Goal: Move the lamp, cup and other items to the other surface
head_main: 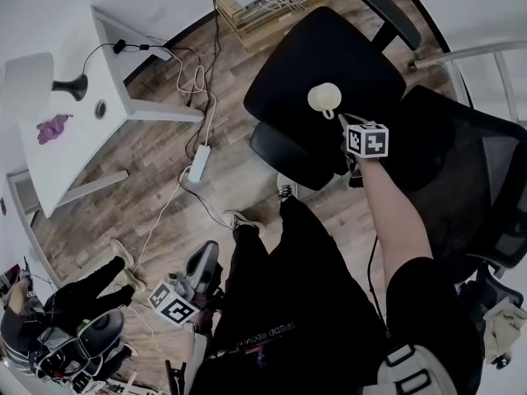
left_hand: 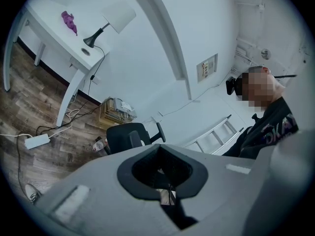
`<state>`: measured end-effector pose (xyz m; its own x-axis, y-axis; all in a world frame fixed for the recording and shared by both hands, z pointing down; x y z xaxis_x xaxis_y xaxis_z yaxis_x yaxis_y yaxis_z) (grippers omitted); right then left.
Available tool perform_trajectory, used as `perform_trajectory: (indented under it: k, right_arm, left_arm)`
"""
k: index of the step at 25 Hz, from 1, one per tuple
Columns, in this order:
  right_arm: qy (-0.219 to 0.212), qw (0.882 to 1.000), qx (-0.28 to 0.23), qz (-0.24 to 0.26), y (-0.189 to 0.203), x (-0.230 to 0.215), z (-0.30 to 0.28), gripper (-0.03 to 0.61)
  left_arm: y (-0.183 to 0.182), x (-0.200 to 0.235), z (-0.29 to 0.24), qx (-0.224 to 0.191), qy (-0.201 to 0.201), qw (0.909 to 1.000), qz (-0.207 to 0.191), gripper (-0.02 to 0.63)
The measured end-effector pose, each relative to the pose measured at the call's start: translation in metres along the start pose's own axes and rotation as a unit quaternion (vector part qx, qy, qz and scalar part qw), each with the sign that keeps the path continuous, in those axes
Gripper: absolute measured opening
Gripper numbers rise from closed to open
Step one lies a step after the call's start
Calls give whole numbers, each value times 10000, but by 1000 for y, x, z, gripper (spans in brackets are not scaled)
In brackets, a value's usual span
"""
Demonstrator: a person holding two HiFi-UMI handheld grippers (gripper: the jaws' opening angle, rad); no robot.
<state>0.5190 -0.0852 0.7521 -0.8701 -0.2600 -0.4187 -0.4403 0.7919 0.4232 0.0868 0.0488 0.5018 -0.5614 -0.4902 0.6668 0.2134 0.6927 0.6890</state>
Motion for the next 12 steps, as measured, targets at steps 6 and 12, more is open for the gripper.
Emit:
perform_trajectory:
  k: [6,12]
  right_arm:
    - [-15,9996,-265,-19,-19,0,54,-2]
    - [-280,9967,-763,23,-43,24,111,-2]
  left_arm:
    - [-8,-3,-7,-377,177,9991,-105,-5]
    - [-20,1,2,-846,313,9957,-197,-5]
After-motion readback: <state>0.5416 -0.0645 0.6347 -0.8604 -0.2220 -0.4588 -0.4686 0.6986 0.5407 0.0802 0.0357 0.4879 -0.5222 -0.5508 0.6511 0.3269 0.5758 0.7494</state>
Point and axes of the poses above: the fingertips, and each gripper's own axes: z backward along the fingers, x to its left, y out of its underside, the point moved 4 cm from there along z, backward along the fingers, and after that the axes turned 15 degrees about -z, right-handed, at the moved point
